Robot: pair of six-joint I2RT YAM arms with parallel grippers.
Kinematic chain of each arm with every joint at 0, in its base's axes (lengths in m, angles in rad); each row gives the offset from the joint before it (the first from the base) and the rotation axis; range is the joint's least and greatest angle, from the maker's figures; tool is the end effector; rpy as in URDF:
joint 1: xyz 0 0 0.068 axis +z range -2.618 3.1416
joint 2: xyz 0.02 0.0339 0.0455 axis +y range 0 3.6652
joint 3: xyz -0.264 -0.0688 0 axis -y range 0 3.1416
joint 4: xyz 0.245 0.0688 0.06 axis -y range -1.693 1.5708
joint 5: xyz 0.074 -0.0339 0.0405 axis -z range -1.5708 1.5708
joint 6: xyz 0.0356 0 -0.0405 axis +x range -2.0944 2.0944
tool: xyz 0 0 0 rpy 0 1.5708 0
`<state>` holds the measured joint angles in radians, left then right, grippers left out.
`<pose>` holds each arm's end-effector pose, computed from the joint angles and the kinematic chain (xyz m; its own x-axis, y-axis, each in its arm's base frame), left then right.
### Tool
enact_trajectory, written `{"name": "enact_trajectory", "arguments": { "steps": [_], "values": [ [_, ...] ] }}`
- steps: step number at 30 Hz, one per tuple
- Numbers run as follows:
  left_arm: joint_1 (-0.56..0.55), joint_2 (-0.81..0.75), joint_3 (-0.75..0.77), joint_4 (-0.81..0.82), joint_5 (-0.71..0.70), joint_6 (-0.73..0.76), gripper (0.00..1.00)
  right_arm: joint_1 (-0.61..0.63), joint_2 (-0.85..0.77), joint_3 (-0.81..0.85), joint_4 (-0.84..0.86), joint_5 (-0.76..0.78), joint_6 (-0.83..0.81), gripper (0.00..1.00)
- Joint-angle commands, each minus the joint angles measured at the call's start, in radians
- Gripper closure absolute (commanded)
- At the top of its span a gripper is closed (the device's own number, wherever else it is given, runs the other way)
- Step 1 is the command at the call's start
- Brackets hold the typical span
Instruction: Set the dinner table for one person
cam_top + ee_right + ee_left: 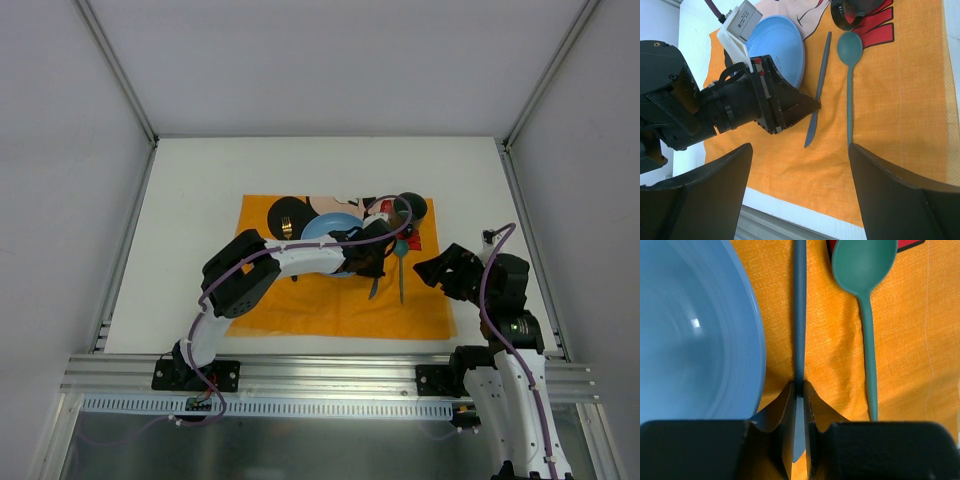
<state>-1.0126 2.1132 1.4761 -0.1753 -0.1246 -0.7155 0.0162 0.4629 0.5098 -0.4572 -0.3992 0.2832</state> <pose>0.2496 -0.3913 0.1627 -0.8126 0.0724 -0.5783 0.3488 0.8553 -0.3831 0.1234 0.0158 0.2602 -0.4867 0.2496 -0.8371 -0.2451 0.8808 0.4051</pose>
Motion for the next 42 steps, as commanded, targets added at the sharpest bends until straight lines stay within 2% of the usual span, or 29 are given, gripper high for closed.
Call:
{"name": "enact_trajectory", "arguments": {
  "steps": [1, 4, 11, 18, 22, 27, 35, 42],
  "values": [
    [0.005, 0.033, 0.013, -0.052, -0.03, 0.001, 0.95, -0.01, -0.003, -0.001, 0.025, -0.012, -0.012, 0.18],
    [0.005, 0.034, 0.013, -0.056, -0.029, 0.001, 1.0, -0.012, -0.004, -0.001, 0.023, -0.012, -0.012, 0.18],
    [0.003, -0.004, -0.006, -0.061, -0.026, -0.001, 1.0, -0.012, -0.006, 0.009, 0.022, -0.02, -0.01, 0.18],
    [0.003, -0.197, -0.077, -0.064, 0.006, 0.03, 1.0, -0.012, 0.014, 0.03, 0.031, -0.041, -0.003, 0.18],
    [0.003, -0.277, -0.108, -0.075, 0.072, 0.037, 1.0, -0.012, 0.028, 0.024, 0.061, -0.053, 0.025, 0.18],
    [0.003, -0.346, -0.119, -0.076, 0.161, 0.044, 1.0, -0.012, 0.052, -0.019, 0.175, -0.113, 0.106, 0.18],
    [0.002, -0.349, -0.073, -0.093, 0.324, 0.067, 1.0, 0.027, 0.114, -0.011, 0.314, -0.124, 0.197, 0.35],
    [0.002, -0.367, -0.071, -0.093, 0.362, 0.054, 1.0, 0.119, 0.217, 0.018, 0.4, -0.067, 0.231, 0.35]
  ]
}}
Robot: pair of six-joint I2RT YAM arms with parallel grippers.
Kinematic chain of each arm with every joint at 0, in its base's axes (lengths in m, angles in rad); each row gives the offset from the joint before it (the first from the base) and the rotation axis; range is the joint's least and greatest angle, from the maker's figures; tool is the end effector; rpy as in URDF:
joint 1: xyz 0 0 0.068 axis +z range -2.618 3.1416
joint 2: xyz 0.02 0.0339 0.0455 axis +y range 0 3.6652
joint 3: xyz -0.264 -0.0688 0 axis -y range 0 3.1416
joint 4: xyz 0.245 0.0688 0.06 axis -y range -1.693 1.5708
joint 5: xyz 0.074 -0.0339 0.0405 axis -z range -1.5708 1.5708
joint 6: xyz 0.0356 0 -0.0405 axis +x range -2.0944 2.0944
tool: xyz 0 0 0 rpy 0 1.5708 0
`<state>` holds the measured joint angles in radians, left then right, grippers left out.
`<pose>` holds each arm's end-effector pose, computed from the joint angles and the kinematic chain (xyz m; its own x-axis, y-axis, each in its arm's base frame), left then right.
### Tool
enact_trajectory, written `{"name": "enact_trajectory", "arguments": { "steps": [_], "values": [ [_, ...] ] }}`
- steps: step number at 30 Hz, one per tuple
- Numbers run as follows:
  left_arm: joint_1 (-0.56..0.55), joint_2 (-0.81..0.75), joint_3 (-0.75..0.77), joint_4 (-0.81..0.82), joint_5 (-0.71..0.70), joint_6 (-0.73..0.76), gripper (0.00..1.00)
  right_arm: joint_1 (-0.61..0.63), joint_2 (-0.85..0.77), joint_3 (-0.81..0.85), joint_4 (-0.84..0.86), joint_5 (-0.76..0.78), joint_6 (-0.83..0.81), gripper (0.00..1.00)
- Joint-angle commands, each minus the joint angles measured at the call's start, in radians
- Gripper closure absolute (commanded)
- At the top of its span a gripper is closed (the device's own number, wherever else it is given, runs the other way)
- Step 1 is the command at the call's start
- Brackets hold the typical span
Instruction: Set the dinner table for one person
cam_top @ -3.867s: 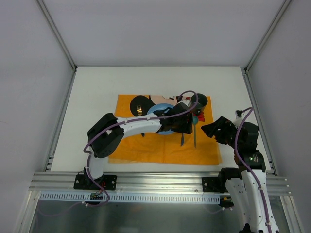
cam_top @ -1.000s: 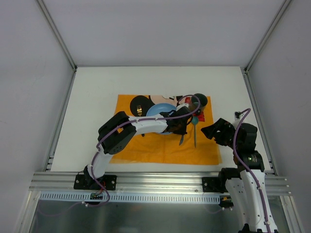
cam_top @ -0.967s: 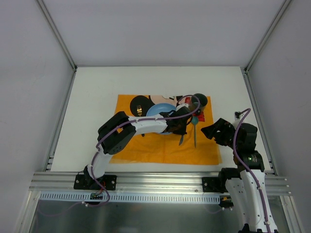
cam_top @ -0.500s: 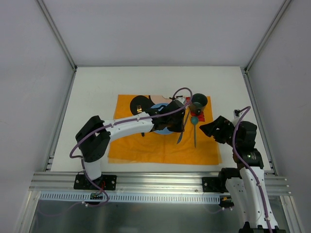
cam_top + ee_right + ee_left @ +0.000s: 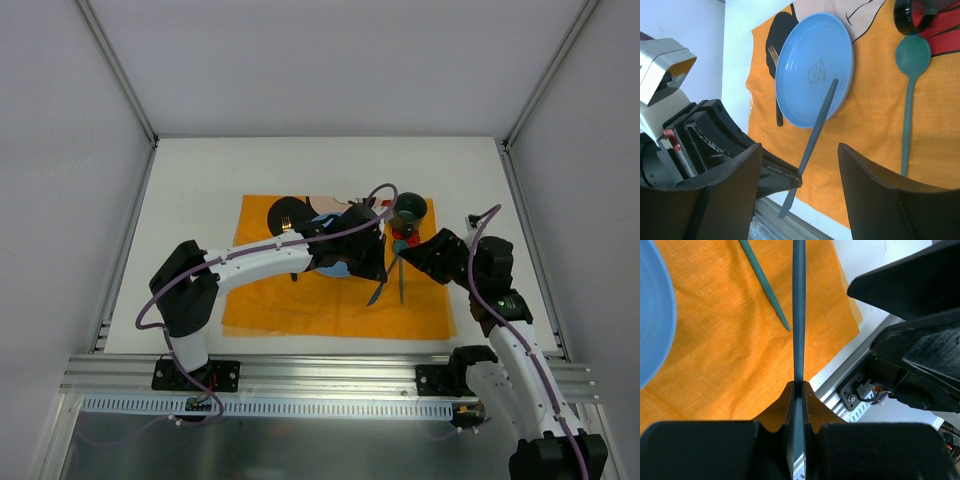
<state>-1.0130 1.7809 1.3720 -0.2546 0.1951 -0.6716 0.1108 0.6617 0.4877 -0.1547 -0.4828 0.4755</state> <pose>0.2109 -0.3511 0.2623 -0.8234 0.1666 -0.5424 0.5120 0.6302 -0.5837 0.1605 0.0345 0.2583 -0.5300 0.3490 -0.7729 -0.3285 0.7558 0.5665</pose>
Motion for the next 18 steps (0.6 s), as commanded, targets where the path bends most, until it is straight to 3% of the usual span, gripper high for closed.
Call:
{"name": "enact_trajectory", "arguments": {
  "steps": [1, 18],
  "values": [
    [0.002, -0.038, 0.033, -0.014, 0.046, 0.009, 1.0, 0.03, 0.033, 0.038, 0.118, 0.021, 0.051, 0.35],
    [-0.001, -0.136, 0.019, -0.014, 0.063, 0.0, 1.0, 0.084, 0.108, -0.017, 0.204, 0.084, 0.075, 0.43]
  ]
}}
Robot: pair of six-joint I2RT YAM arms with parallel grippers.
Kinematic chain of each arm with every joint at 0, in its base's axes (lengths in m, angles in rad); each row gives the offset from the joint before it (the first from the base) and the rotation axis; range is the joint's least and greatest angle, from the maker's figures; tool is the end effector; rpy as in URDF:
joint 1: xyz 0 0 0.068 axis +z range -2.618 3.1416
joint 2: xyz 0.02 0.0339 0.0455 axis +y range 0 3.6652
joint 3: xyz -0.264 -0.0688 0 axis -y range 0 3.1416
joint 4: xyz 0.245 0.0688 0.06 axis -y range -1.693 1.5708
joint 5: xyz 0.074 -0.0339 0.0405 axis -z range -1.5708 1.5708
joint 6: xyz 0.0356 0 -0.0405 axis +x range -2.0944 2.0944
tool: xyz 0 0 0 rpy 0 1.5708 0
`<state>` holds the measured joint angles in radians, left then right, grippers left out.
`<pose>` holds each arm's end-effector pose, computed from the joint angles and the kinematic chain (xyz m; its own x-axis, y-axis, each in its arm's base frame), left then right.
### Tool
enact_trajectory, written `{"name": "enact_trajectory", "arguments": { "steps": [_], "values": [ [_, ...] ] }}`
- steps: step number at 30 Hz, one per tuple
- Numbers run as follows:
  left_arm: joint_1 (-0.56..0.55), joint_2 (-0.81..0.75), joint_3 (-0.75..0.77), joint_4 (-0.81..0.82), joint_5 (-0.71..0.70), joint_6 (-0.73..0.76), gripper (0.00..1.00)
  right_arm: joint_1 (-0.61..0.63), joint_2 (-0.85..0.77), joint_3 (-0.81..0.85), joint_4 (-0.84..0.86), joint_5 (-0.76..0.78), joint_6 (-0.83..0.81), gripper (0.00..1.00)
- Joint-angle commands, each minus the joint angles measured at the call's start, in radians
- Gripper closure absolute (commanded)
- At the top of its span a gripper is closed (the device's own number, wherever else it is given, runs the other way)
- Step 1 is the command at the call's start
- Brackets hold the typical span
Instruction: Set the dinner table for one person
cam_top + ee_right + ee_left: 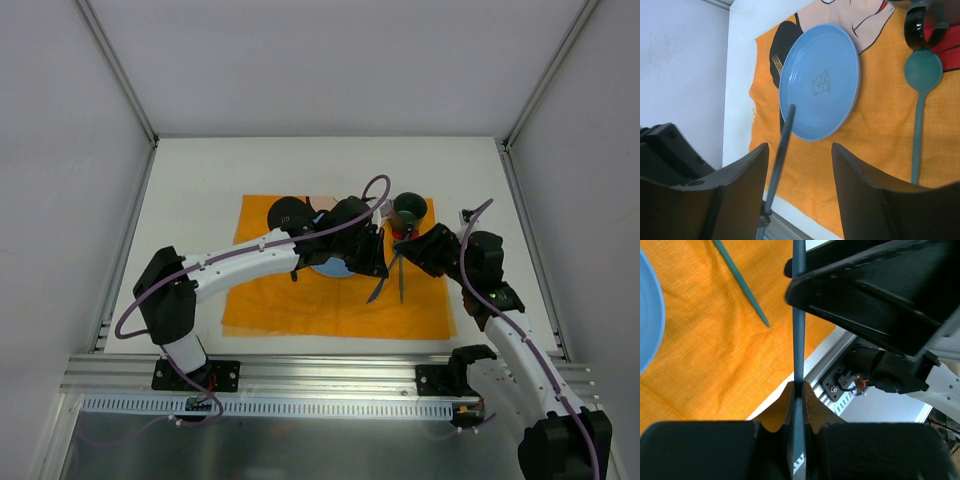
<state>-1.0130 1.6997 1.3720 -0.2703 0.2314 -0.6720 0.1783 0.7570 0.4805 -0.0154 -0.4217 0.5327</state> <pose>0.2022 -0.3395 0.2921 -0.8098 0.1532 -0.5664 0.5393 0.5747 -0.6156 0.1767 0.0466 0.2550 -0.5221 0.3767 -0.7652 -0.3279 0.7395 0.5878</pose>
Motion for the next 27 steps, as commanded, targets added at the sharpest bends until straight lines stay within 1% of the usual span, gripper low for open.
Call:
{"name": "enact_trajectory", "arguments": {
  "steps": [1, 3, 4, 6, 7, 8, 9, 10, 11, 20, 22, 23, 24, 25, 27],
  "values": [
    [-0.001, -0.057, 0.021, 0.002, 0.032, -0.001, 1.0, 0.02, 0.019, -0.01, 0.077, 0.023, 0.018, 0.44],
    [-0.001, -0.055, 0.021, 0.003, 0.04, -0.008, 1.0, 0.027, 0.034, -0.011, 0.087, 0.027, 0.021, 0.43],
    [-0.002, -0.055, 0.021, 0.002, 0.04, -0.008, 1.0, 0.032, 0.048, -0.014, 0.101, 0.031, 0.024, 0.45],
    [-0.004, -0.06, 0.021, 0.003, 0.04, -0.008, 1.0, 0.041, 0.061, -0.013, 0.112, 0.035, 0.024, 0.55],
    [-0.004, -0.061, 0.021, 0.002, 0.04, -0.005, 1.0, 0.043, 0.074, -0.014, 0.121, 0.037, 0.026, 0.68],
    [-0.004, -0.061, 0.021, 0.0, 0.04, -0.006, 1.0, 0.047, 0.077, -0.011, 0.124, 0.038, 0.026, 0.76],
    [-0.004, -0.063, 0.021, 0.002, 0.039, -0.005, 1.0, 0.05, 0.082, -0.011, 0.129, 0.04, 0.026, 0.81],
    [-0.004, -0.063, 0.021, 0.002, 0.042, -0.005, 1.0, 0.052, 0.09, -0.008, 0.129, 0.04, 0.026, 0.94],
    [-0.004, -0.063, 0.019, 0.002, 0.043, -0.005, 1.0, 0.055, 0.091, -0.008, 0.126, 0.046, 0.027, 0.99],
    [-0.004, -0.06, 0.021, 0.003, 0.033, 0.003, 1.0, 0.064, 0.094, -0.011, 0.126, 0.054, 0.026, 1.0],
    [-0.004, -0.069, 0.019, 0.006, 0.029, 0.024, 0.99, 0.064, 0.094, -0.013, 0.126, 0.052, 0.027, 1.0],
    [-0.004, -0.074, 0.016, 0.008, 0.019, 0.035, 0.88, 0.066, 0.093, -0.013, 0.123, 0.051, 0.027, 1.0],
    [-0.004, -0.09, 0.015, 0.014, 0.011, 0.048, 0.53, 0.064, 0.091, -0.011, 0.123, 0.05, 0.027, 1.0],
    [-0.004, -0.101, 0.006, 0.016, 0.003, 0.078, 0.34, 0.066, 0.091, -0.013, 0.121, 0.05, 0.029, 1.0],
    [-0.004, -0.136, -0.008, 0.019, -0.029, 0.113, 0.01, 0.066, 0.093, -0.006, 0.118, 0.049, 0.029, 1.0]
  ]
}}
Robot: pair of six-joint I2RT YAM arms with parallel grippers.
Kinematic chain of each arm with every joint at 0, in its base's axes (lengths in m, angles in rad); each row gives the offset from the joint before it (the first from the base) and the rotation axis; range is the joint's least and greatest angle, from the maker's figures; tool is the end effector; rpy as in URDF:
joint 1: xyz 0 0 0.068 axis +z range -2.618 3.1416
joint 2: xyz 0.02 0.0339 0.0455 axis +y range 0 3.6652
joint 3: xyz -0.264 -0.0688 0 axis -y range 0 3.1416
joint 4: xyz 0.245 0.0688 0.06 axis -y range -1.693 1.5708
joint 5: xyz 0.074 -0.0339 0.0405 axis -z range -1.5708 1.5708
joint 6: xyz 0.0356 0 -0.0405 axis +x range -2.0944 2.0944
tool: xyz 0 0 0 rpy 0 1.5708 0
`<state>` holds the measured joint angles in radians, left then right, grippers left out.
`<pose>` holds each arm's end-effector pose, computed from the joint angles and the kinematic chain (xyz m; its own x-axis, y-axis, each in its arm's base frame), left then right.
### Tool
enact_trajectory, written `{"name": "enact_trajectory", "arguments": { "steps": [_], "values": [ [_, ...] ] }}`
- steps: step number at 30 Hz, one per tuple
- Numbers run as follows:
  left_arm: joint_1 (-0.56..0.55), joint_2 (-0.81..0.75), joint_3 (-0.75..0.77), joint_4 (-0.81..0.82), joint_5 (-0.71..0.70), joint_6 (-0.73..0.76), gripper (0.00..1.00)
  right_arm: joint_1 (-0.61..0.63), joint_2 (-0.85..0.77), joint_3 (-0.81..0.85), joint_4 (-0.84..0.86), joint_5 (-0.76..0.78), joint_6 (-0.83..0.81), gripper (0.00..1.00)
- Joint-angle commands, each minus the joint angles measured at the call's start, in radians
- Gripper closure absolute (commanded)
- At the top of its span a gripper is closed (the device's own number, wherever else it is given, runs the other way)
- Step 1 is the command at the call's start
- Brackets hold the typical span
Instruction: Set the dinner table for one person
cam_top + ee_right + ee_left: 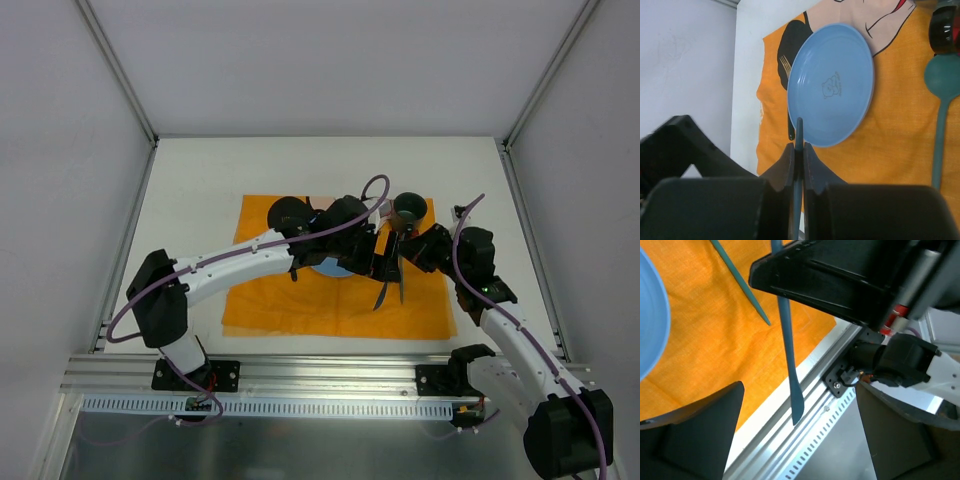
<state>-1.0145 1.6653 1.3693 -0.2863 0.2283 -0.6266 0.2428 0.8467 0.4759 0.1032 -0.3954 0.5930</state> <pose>0.1978 -0.3333 0.3025 -0.7788 0.1708 -0.6035 0.5806 0.5605 -0.5906 0.1891 0.0610 0.2502 -0.5383 0.3980 -0.7428 -0.3396 0.7043 0.6234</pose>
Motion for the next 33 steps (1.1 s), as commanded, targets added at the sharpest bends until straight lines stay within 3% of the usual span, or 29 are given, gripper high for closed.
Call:
{"name": "enact_trajectory", "arguments": {
  "steps": [1, 5, 7, 9, 10, 11, 14, 18, 24, 27, 29, 33],
  "values": [
    [-0.002, -0.114, -0.018, 0.036, -0.036, 0.112, 0.01, 0.0, 0.002, -0.002, -0.002, 0.02, -0.03, 1.0],
    [-0.002, -0.186, -0.065, 0.042, -0.115, 0.255, 0.01, 0.001, -0.001, 0.006, -0.011, 0.012, -0.024, 1.0],
    [-0.004, -0.232, -0.128, 0.071, -0.22, 0.344, 0.01, 0.001, 0.003, 0.007, -0.007, -0.005, -0.004, 1.0],
    [-0.007, -0.304, -0.217, 0.232, -0.314, 0.422, 0.01, 0.0, 0.009, 0.01, 0.026, -0.02, 0.02, 1.0],
    [-0.009, -0.335, -0.343, 0.322, -0.326, 0.45, 0.01, 0.001, 0.023, 0.026, 0.033, -0.035, 0.046, 1.0],
    [-0.009, -0.364, -0.422, 0.557, -0.33, 0.481, 0.01, -0.002, 0.035, 0.042, 0.036, -0.045, 0.06, 1.0],
    [-0.009, -0.447, -0.683, 0.993, -0.33, 0.583, 0.01, -0.003, 0.11, 0.14, 0.044, -0.131, 0.129, 1.0],
    [-0.01, -0.401, -0.703, 1.035, -0.299, 0.709, 0.01, -0.004, 0.212, 0.271, 0.128, -0.294, 0.298, 1.0],
    [-0.048, -0.395, -0.869, 1.465, -0.305, 0.927, 0.01, -0.004, 0.353, 0.325, 0.416, -0.418, 0.657, 1.0],
    [-0.061, -0.398, -0.888, 1.529, -0.346, 1.025, 0.01, 0.012, 0.428, 0.23, 0.84, -0.409, 0.948, 1.0],
    [-0.068, -0.397, -0.914, 1.591, -0.369, 1.105, 0.01, 0.026, 0.501, 0.19, 0.988, -0.387, 1.116, 1.0],
    [-0.096, -0.394, -0.96, 1.748, -0.374, 1.271, 0.01, 0.079, 0.56, 0.173, 1.113, -0.369, 1.173, 1.0]
  ]
}}
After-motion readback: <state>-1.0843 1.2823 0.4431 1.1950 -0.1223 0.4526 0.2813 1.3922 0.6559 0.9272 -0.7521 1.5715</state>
